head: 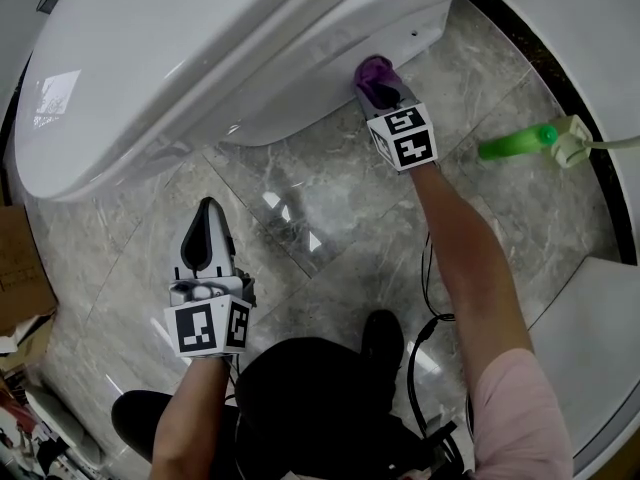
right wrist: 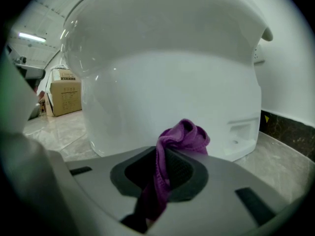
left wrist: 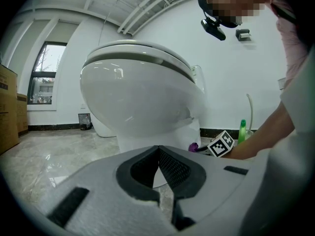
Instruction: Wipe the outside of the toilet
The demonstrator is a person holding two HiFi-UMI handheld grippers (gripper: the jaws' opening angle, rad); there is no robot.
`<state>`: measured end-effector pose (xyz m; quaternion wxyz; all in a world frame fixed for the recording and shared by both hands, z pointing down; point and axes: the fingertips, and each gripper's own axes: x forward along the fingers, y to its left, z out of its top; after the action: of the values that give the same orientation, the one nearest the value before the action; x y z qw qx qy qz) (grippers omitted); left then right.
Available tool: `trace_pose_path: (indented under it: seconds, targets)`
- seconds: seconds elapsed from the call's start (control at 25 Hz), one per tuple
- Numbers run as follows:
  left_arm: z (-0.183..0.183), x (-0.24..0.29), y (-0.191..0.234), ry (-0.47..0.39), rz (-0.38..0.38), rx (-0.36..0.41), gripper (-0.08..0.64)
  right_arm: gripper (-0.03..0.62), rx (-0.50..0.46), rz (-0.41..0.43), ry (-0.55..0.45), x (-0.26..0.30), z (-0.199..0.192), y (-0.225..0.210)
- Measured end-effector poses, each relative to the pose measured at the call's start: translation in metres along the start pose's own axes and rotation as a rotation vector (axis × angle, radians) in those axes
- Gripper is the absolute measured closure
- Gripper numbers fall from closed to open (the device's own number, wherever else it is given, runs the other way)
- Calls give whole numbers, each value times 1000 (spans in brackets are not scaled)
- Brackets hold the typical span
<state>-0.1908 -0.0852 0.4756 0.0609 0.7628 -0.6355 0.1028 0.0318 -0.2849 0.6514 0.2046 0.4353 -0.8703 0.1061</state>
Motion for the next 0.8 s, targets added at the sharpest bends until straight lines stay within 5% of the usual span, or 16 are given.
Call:
trace_pose_path:
  seconds: [0.8]
  targets:
    - [4, -13, 17, -26, 1, -16, 554, 534, 28, 83, -6, 4, 2, 69]
